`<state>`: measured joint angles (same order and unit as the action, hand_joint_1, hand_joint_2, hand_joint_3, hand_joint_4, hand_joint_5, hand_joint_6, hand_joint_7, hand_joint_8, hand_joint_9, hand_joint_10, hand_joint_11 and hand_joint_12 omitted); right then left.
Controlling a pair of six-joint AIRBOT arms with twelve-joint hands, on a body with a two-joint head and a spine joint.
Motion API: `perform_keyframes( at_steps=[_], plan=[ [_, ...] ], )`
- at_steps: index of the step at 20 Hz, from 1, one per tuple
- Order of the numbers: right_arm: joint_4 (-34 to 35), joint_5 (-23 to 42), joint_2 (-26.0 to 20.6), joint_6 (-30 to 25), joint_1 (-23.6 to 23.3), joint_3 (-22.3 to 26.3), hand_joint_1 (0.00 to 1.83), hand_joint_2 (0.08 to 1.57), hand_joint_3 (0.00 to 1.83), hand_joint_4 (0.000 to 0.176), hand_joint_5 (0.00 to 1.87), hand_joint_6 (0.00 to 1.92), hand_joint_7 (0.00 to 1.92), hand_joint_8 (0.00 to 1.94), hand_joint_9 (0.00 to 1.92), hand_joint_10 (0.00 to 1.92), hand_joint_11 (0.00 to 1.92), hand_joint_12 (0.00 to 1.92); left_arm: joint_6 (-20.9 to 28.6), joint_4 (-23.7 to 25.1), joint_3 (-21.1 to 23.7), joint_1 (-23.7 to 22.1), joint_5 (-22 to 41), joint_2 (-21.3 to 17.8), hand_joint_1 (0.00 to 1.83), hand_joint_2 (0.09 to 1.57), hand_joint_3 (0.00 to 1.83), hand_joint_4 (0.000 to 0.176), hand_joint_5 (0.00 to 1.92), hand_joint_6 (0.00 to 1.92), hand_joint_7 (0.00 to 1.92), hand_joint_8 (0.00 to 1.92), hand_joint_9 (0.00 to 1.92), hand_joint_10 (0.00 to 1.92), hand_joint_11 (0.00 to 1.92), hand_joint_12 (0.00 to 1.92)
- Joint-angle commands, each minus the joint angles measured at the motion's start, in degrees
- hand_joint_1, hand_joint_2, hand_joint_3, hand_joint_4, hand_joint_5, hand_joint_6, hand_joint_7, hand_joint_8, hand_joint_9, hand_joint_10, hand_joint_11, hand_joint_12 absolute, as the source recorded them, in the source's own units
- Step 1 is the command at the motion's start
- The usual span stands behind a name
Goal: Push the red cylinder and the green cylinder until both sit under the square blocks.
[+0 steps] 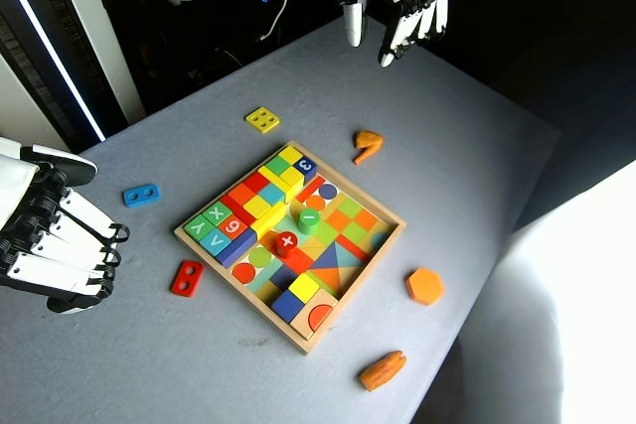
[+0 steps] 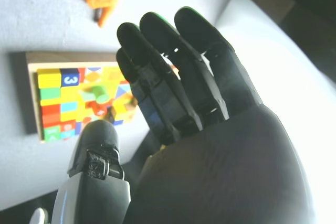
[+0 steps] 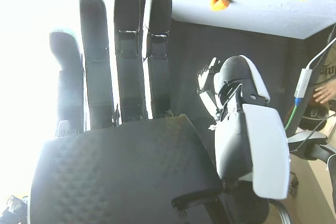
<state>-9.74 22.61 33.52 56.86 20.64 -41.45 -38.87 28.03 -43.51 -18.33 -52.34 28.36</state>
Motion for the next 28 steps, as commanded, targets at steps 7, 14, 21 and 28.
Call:
perform_keyframes(
  at_steps=[7,14,21,28],
  plan=[
    [0.67,3.55,-0.27,0.21,-0.59,0.23,0.00,1.04,0.04,0.000,0.02,0.05,0.01,0.00,0.00,0.00,0.00,0.00,-0.04,0.45,0.15,0.40,3.49,-0.46,0.06,1.18,0.00,0.081,0.08,0.01,0.07,0.00,0.09,0.01,0.00,0.38],
    [7.98,1.98,2.90,7.67,-0.69,-2.41,0.00,1.07,0.01,0.034,0.52,0.13,0.11,0.00,0.03,0.02,0.00,0.00,-0.04,-3.01,0.34,2.41,3.26,-0.45,0.00,1.17,0.00,0.096,0.06,0.00,0.04,0.00,0.08,0.00,0.00,0.45],
    [20.46,-2.31,14.00,18.63,-2.48,-10.06,0.00,1.10,0.01,0.000,0.80,0.10,0.21,0.00,0.03,0.02,0.00,0.00,0.08,-3.34,0.60,4.18,4.24,-0.46,0.00,1.15,0.00,0.076,0.06,0.00,0.05,0.00,0.07,0.00,0.00,0.37],
    [32.14,-2.01,28.87,32.35,-7.78,-18.94,0.00,1.09,0.00,0.000,0.78,0.08,0.18,0.00,0.00,0.00,0.00,0.00,-0.11,-2.77,0.55,4.14,4.61,-0.47,0.06,1.17,0.00,0.077,0.07,0.01,0.06,0.01,0.04,0.01,0.00,0.22]
  ],
)
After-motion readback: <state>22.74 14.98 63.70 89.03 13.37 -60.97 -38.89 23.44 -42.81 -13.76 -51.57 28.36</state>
